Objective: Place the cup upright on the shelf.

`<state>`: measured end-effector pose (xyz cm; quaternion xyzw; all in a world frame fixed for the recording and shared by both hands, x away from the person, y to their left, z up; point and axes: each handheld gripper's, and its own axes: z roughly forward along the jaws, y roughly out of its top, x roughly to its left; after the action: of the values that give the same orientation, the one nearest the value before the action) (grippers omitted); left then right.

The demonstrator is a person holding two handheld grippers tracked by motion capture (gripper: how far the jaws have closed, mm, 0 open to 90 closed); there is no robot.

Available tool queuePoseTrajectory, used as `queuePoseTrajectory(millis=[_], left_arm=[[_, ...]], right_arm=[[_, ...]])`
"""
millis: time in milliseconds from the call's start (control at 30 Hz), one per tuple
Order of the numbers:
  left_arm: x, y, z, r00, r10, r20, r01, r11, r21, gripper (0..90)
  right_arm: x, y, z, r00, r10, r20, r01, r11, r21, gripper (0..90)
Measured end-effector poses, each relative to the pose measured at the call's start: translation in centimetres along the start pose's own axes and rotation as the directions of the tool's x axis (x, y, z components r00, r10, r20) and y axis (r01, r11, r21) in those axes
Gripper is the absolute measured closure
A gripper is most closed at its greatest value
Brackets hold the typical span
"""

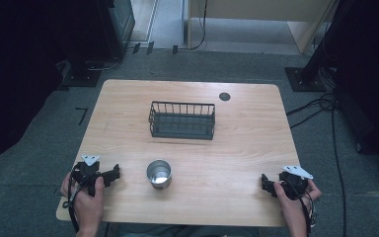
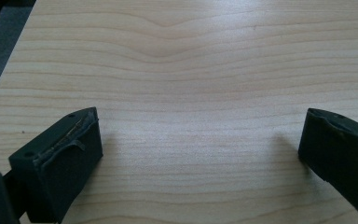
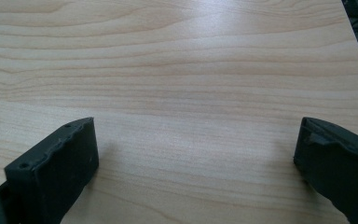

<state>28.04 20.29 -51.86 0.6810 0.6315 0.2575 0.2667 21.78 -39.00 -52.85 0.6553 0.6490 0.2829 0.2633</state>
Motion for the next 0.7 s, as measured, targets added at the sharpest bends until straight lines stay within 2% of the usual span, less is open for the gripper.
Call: queuePoseTrajectory(millis=[67,267,400,433,633,700], left_arm=[[0.0,0.0,0.0,1.0000,0.000,0.000,0.000,1.0000,0.000,0.0],[-0.1,0.0,0.1,1.0000,-0.006,-0.004,0.006,1.0000,-0.002,0.0],[-0.1,0.0,0.1,1.0000,-0.007,-0.004,0.007,1.0000,-0.003,0.0],[0.0,0.0,0.1,1.0000,-0.005,-0.004,0.005,1.0000,-0.002,0.0],[0.0,0.0,0.1,1.0000,-0.005,-0.004,0.005,1.0000,-0.002,0.0],[-0.1,0.1,0.1,0.9999,-0.011,-0.007,0.011,0.9999,-0.001,0.0]], right_arm=[[0.1,0.1,0.0,0.9998,-0.015,-0.016,0.015,1.000,-0.002,0.2],[0.1,0.2,0.2,0.9997,-0.017,-0.018,0.017,1.000,-0.002,0.1],[0.3,0.3,0.0,0.9998,0.015,-0.010,-0.015,1.000,0.008,2.4],[0.4,0.6,-0.1,0.9989,0.038,-0.027,-0.038,0.999,0.003,2.4],[1.4,1.6,-1.0,0.9969,0.026,-0.074,-0.029,0.999,-0.040,2.4],[2.3,2.4,-1.4,0.9959,0.012,-0.089,-0.017,0.998,-0.056,2.4]])
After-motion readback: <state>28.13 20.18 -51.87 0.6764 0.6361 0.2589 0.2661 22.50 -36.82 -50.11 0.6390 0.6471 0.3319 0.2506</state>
